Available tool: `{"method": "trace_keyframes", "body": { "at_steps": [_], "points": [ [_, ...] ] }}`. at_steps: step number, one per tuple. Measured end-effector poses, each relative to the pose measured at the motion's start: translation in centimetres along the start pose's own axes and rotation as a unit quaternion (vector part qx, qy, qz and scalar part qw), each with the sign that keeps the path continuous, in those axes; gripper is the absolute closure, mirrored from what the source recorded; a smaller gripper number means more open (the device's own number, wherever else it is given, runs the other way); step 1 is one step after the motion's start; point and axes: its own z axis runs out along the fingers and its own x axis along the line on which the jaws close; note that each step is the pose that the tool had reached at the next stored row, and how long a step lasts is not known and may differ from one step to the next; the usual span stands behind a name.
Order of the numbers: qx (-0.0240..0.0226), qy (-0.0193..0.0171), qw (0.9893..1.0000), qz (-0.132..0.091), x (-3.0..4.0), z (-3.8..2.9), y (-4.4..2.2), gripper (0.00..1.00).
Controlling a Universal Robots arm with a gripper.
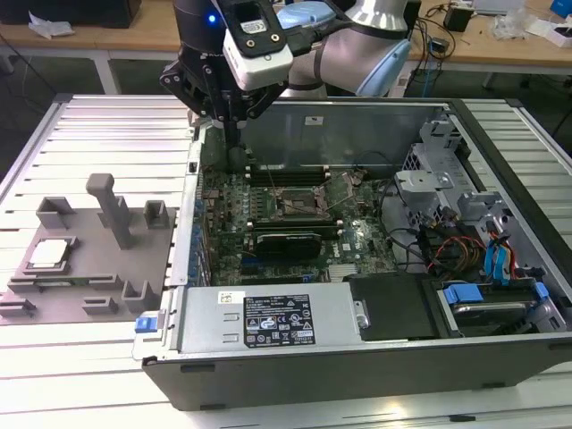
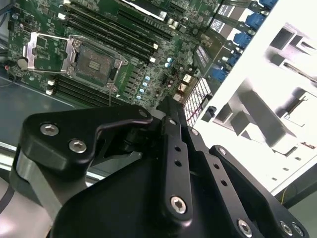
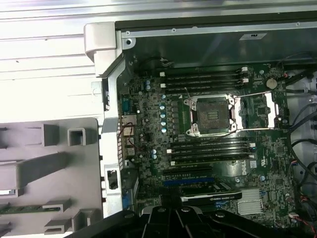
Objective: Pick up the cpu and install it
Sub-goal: 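Reach for the cpu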
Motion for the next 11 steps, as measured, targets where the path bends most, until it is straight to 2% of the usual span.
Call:
{"method": "trace_keyframes", "body": {
  "at_steps": [11],
  "points": [
    [0.0000, 0.0000, 1.0000, 0.000, 1.35, -0.04, -0.10, 0.89]
  ]
}}
